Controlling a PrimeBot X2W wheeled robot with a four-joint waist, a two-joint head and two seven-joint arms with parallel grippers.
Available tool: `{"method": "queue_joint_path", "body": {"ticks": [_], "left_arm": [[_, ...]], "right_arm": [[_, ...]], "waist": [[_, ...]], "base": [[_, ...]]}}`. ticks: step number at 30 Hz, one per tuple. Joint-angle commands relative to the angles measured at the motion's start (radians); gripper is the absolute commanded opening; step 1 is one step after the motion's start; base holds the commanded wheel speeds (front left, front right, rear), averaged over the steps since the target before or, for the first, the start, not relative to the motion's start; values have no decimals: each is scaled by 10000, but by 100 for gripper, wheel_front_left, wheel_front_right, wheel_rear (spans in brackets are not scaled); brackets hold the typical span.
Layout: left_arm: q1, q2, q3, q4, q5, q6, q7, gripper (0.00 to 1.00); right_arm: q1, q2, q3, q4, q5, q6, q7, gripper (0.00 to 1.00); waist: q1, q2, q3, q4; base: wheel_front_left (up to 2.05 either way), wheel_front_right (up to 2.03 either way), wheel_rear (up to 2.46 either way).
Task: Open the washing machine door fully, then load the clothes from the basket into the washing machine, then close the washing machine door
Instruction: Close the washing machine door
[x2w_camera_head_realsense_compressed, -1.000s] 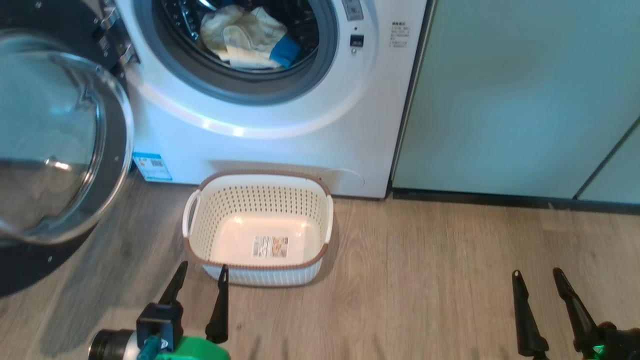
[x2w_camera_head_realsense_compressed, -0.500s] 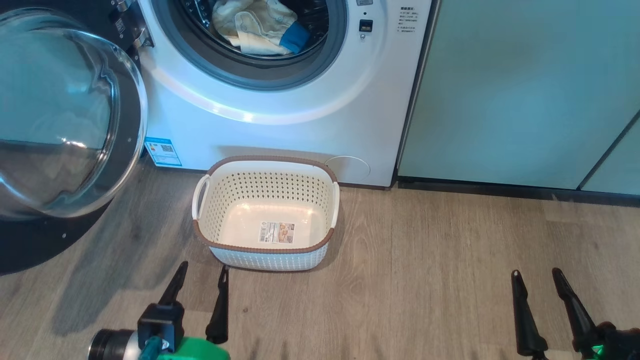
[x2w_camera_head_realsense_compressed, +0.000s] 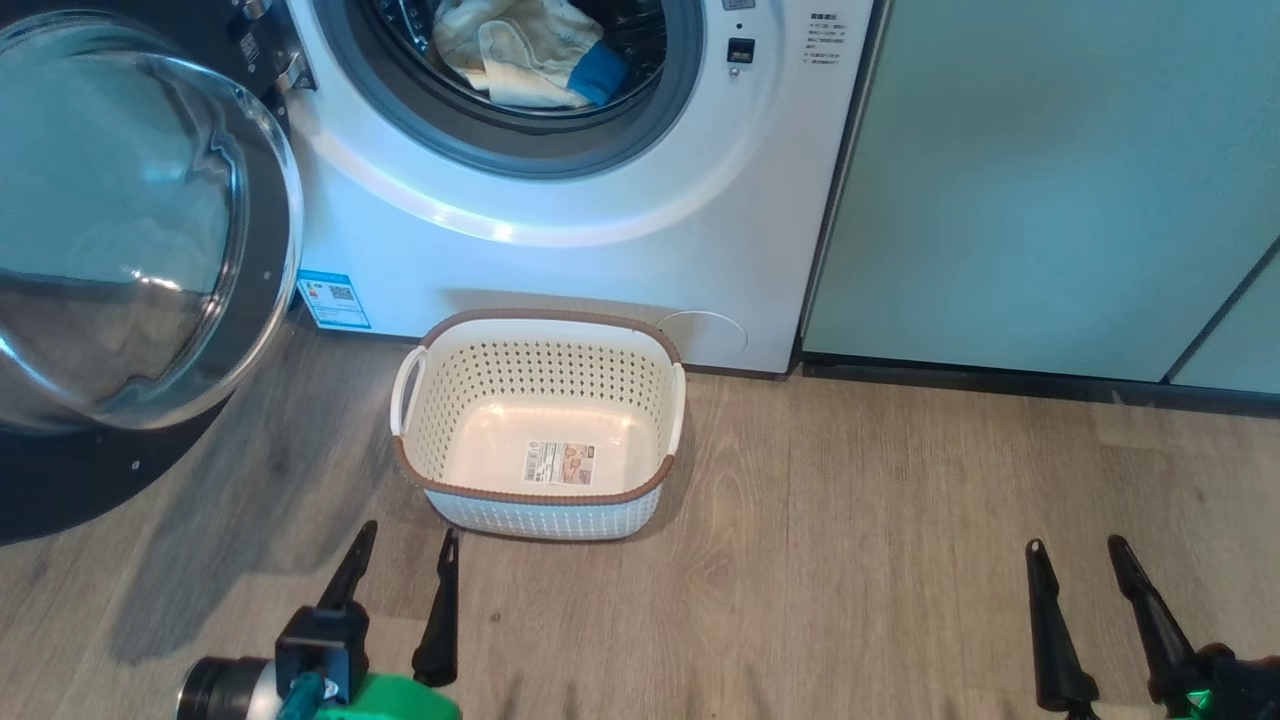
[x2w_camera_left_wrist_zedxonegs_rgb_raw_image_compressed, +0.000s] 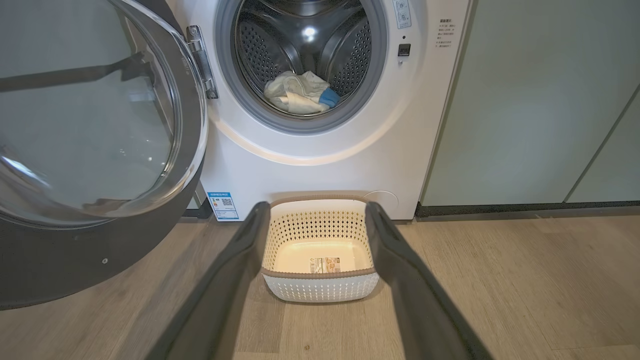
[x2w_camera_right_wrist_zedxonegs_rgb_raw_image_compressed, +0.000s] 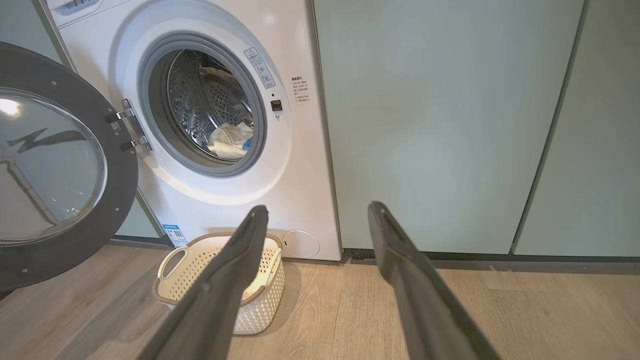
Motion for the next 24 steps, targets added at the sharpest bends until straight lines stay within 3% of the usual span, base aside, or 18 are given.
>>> {"method": "queue_joint_path", "body": {"ticks": [1, 13, 24], "left_arm": [[-397, 152, 459, -336, 126, 436, -58, 100], [-407, 187, 397, -392, 155, 506, -27, 100], [-362, 250, 348, -550, 196, 599, 33, 100]], "right_arm": [[-252, -149, 130, -310, -37, -29, -65, 100], [-133, -197, 16, -326, -71, -29, -65, 100], [26, -283, -114, -370, -104, -29, -65, 100]], "waist": [[0, 0, -1, 33], [0, 0, -75, 694], [0, 0, -172, 2488]], "base": [[0, 0, 0], [0, 0, 0], [0, 0, 0]]}}
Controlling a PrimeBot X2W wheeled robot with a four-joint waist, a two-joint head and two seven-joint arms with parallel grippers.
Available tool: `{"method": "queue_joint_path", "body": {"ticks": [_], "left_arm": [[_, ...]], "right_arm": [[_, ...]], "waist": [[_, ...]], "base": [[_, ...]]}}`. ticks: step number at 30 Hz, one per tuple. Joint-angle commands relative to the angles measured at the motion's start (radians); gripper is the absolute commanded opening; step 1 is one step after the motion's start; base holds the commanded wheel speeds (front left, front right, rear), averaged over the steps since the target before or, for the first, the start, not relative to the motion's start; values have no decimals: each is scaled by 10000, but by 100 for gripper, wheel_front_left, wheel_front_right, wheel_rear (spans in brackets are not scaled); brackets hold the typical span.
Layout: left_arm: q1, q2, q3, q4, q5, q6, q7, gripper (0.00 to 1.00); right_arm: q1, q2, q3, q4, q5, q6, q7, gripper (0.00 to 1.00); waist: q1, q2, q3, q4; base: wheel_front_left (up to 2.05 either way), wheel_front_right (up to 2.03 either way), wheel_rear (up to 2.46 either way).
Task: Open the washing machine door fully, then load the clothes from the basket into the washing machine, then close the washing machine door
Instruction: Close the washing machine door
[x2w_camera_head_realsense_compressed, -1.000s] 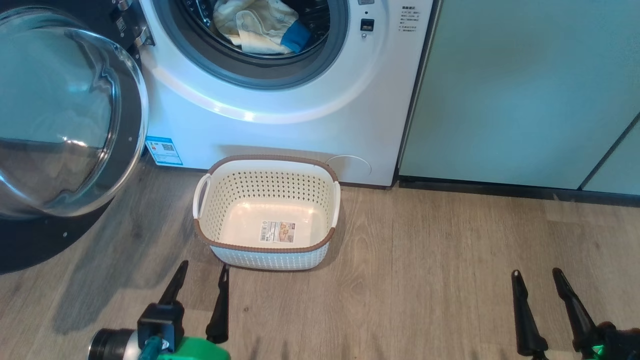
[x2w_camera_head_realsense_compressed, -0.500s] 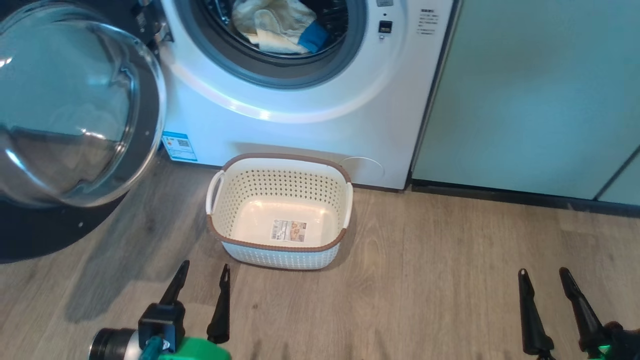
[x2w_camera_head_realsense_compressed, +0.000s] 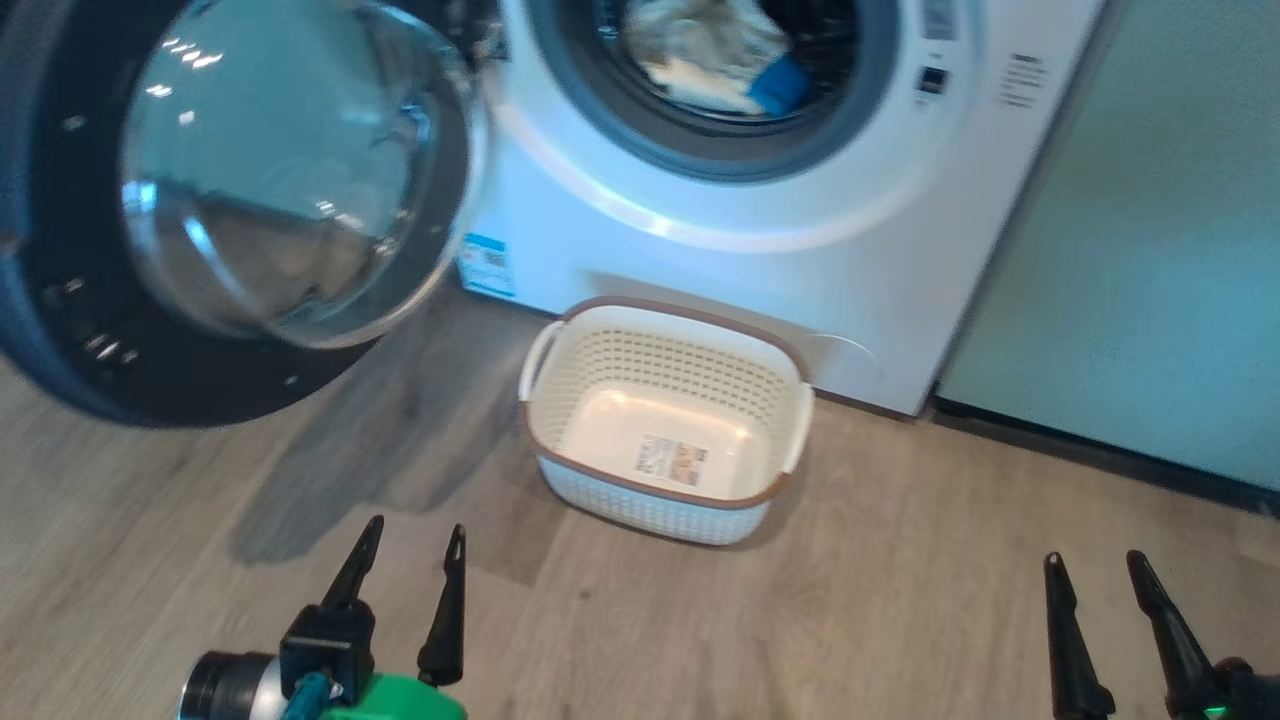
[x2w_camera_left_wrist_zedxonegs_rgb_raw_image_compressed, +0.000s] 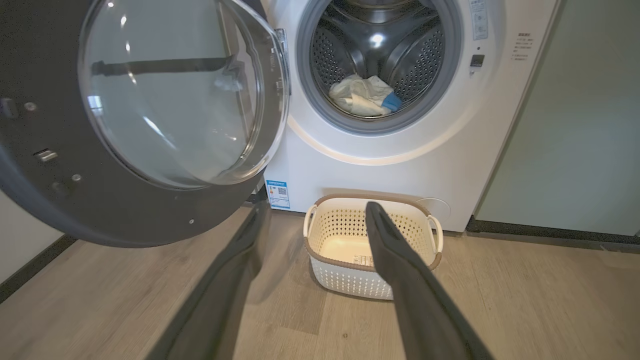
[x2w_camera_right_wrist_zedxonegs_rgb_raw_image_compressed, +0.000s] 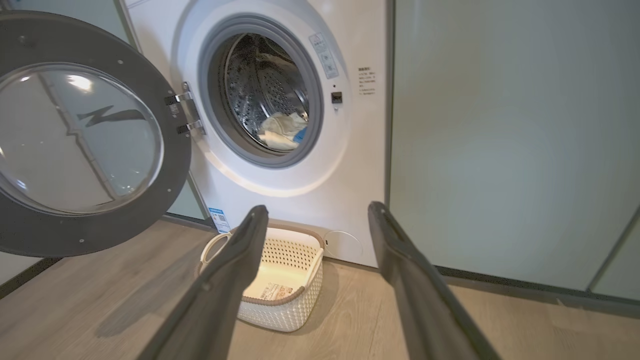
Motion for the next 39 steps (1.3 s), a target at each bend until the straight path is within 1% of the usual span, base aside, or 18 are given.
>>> {"method": "queue_joint_path", "body": {"ticks": [1, 7, 10, 17, 24, 39], "left_arm": [[-344, 228, 383, -334, 90, 600, -29, 100], [-181, 299, 420, -411, 57, 677, 4, 100], [-124, 362, 454, -455, 30, 689, 24, 100], [2, 442, 472, -502, -17, 719, 56, 100], [84, 519, 494, -595, -49, 761, 87, 100], [126, 528, 528, -636, -118, 840, 70, 100]], "right_arm": [[-217, -269, 136, -331, -92, -29, -67, 100], [-159, -246, 193, -278, -86, -29, -67, 100], [-154, -221, 246, -256, -76, -29, -67, 100], [-121, -165, 342, -186, -69, -29, -67, 100], [-129, -113, 424, -131, -55, -29, -67, 100], [-144, -150, 534, -117, -32, -29, -67, 100]], "waist": [[0, 0, -71, 668], [0, 0, -248, 1711], [0, 0, -304, 2116], [0, 0, -468, 2706], [0, 0, -532, 2849], [0, 0, -535, 2731]], "base": [[0, 0, 0], [0, 0, 0], [0, 0, 0], [0, 0, 0], [0, 0, 0], [0, 0, 0]]}}
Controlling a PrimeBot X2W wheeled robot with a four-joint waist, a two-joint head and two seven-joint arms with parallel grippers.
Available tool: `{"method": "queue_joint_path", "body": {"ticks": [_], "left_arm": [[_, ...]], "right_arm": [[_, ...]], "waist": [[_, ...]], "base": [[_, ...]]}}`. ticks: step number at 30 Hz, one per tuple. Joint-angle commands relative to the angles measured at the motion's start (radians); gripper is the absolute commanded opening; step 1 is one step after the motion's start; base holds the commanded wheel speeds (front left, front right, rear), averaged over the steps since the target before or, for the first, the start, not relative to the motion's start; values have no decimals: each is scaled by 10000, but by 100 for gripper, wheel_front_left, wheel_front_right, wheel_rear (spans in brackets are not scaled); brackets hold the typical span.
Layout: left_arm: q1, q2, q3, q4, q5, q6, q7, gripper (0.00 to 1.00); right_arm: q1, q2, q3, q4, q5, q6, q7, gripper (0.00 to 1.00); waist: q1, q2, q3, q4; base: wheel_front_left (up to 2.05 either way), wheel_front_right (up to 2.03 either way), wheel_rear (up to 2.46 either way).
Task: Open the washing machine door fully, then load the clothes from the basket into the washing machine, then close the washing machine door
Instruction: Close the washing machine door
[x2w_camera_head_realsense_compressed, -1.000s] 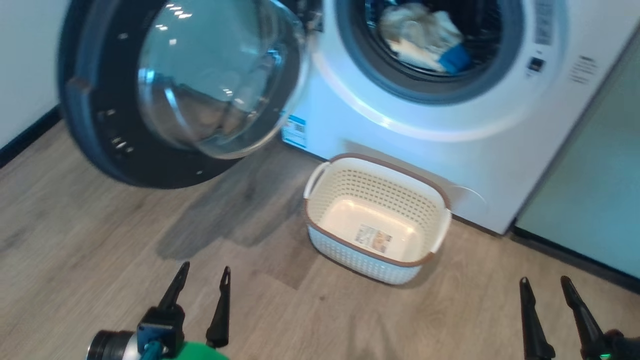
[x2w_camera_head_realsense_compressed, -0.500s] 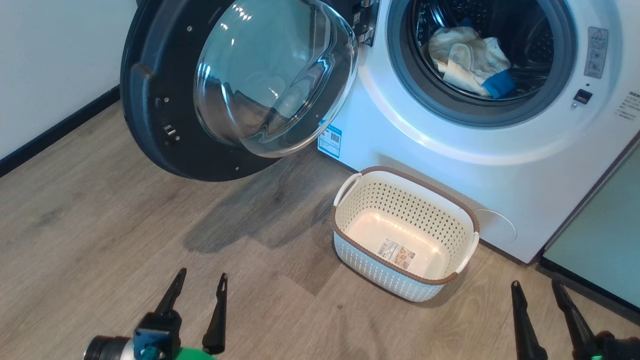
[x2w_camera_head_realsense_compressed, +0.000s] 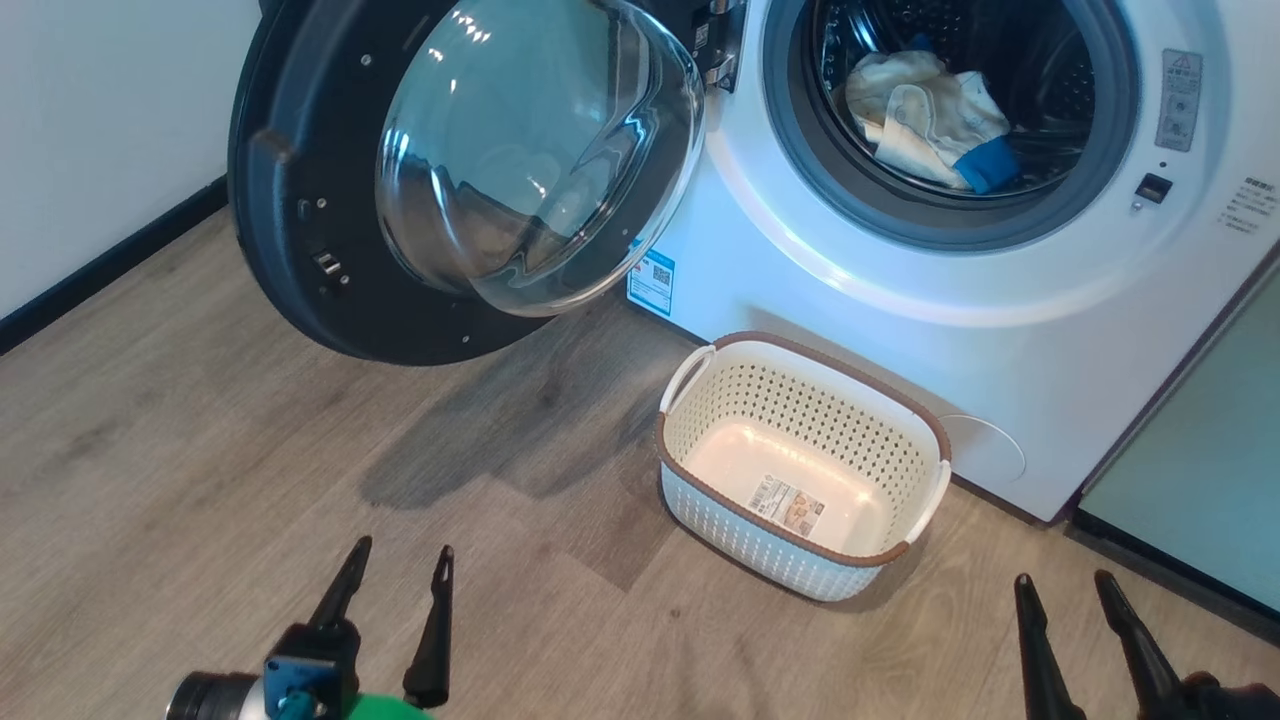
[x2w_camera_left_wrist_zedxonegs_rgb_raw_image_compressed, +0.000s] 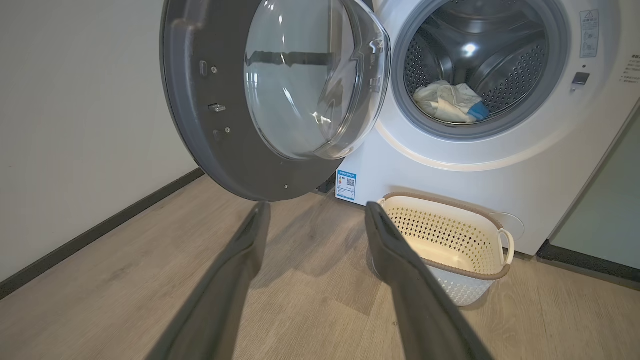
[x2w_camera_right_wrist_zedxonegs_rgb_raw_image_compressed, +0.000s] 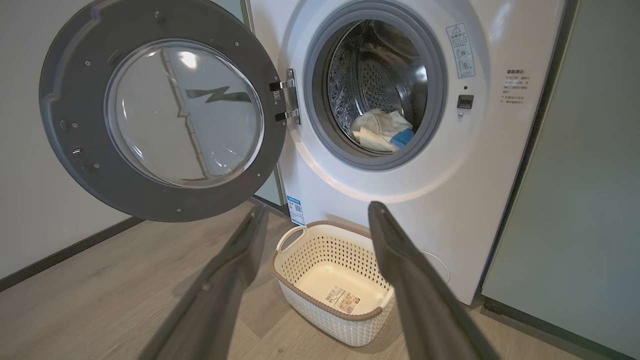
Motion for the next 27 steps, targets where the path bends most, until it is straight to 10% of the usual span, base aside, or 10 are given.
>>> {"method": "queue_joint_path", "body": {"ticks": [1, 4, 5, 6, 20, 27], "left_arm": [[-316, 204, 497, -309, -42, 822, -42, 100], [-342, 199, 500, -289, -49, 820, -58, 100], [-332, 181, 501, -289, -72, 823, -60, 37], [-321, 154, 493, -306, -133, 780, -63, 0], [-310, -56, 651, -661, -1100, -85, -152, 0], [-261, -1642, 2067, -1907, -4904, -2766, -231, 0]], "right_arm": [[-316, -200, 178, -295, -33, -29, -67, 100], [-366, -228, 195, -294, -31, -29, -67, 100], [-372, -233, 203, -290, -27, -29, -67, 100], [-376, -235, 207, -287, -23, -29, -67, 100], [-377, -222, 173, -337, -56, -29, -67, 100], [-341, -223, 108, -348, -58, -29, -67, 100]], "waist": [[-1, 0, 7, -1], [-1, 0, 21, -17], [-1, 0, 17, -25], [-1, 0, 12, -31], [-1, 0, 70, -60], [-1, 0, 50, 26]], "base": [[0, 0, 0], [0, 0, 0], [0, 0, 0], [0, 0, 0], [0, 0, 0], [0, 0, 0]]}}
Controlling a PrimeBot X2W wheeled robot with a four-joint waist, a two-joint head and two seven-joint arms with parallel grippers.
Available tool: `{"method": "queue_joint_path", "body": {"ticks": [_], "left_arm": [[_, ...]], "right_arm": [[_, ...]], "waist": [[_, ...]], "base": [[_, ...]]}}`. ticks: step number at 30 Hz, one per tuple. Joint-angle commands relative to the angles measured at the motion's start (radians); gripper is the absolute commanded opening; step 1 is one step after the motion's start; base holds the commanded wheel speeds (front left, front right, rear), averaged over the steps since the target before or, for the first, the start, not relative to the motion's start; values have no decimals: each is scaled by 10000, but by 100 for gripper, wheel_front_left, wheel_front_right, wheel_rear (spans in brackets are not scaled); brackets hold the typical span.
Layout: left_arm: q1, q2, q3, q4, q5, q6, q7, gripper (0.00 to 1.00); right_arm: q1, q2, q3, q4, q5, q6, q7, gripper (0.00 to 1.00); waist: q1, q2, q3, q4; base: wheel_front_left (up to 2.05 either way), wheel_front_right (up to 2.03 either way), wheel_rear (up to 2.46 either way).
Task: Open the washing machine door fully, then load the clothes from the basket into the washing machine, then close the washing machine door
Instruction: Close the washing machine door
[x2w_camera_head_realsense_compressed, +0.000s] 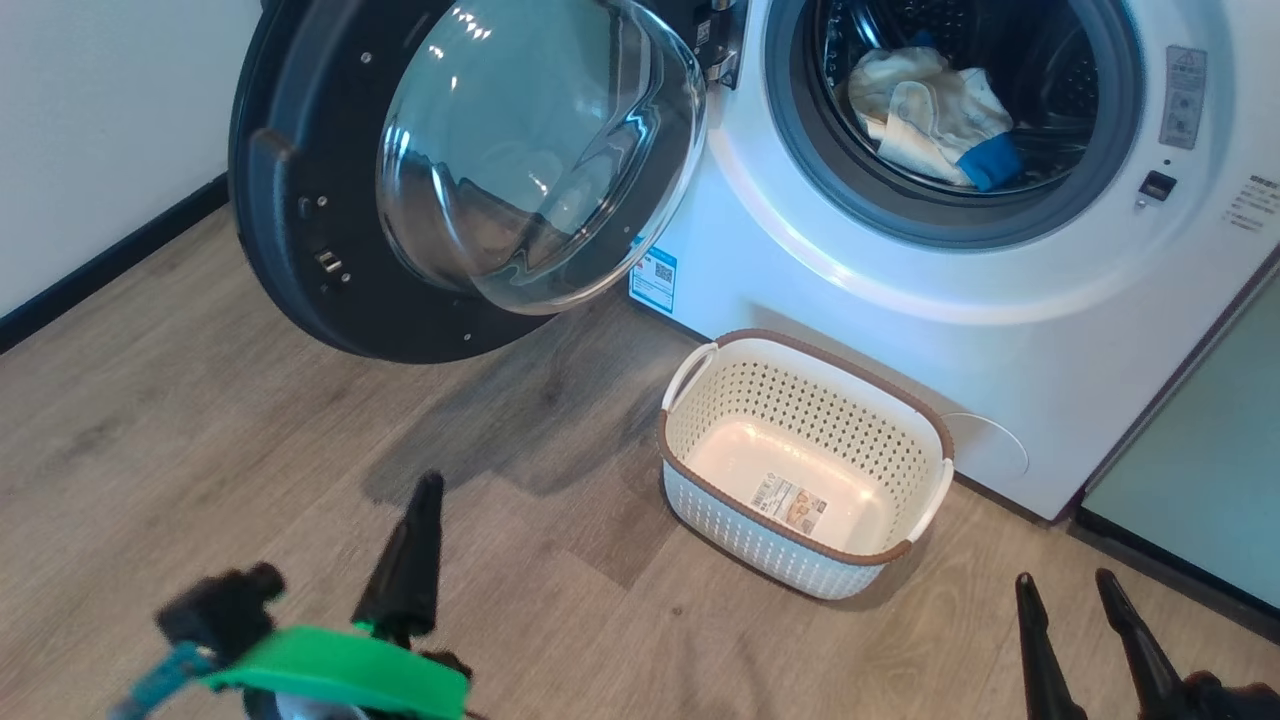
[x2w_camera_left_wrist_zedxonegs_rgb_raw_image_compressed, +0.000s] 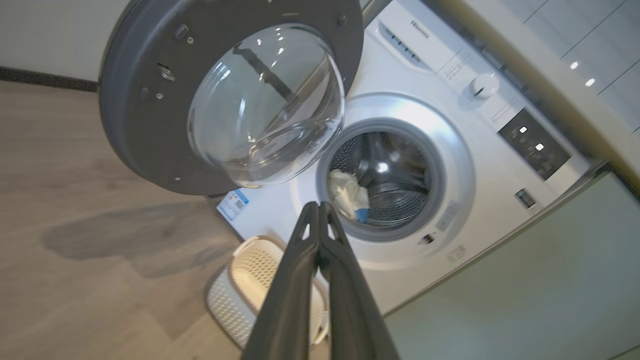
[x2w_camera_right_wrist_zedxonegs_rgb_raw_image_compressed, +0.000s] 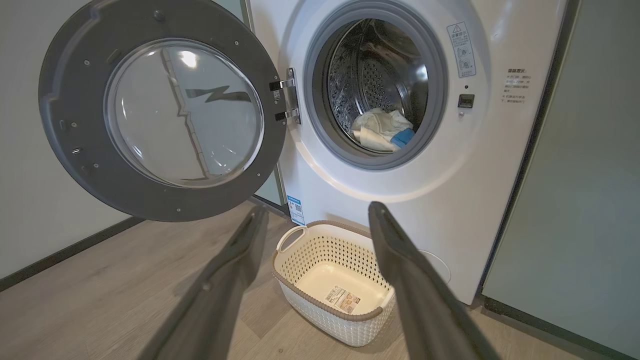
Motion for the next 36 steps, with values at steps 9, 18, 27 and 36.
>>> {"method": "queue_joint_path", "body": {"ticks": [9, 18, 27, 36], "left_arm": [[-1307, -327, 2689, -1090, -4402, -2246, 273, 0], [-3313, 757, 4383, -245, -6552, -2460, 1122, 0], [-6132, 2317, 5713, 2920, -8428, -2663, 2160, 0], [-7800, 3557, 5929, 6064, -9328, -2483, 3543, 0]], "right_arm": [[-297, -209, 107, -387, -84, -29, -67, 100], [-339, -351, 169, -418, -70, -29, -67, 100], [-624, -675, 402, -386, -25, -29, -64, 100], [-912, -1069, 531, -475, 53, -29, 28, 100]], "waist": [[0, 0, 11, 78], [0, 0, 191, -14], [0, 0, 589, -382], [0, 0, 1170, -973]], "base": [[0, 0, 0], [0, 0, 0], [0, 0, 0], [0, 0, 0]]}}
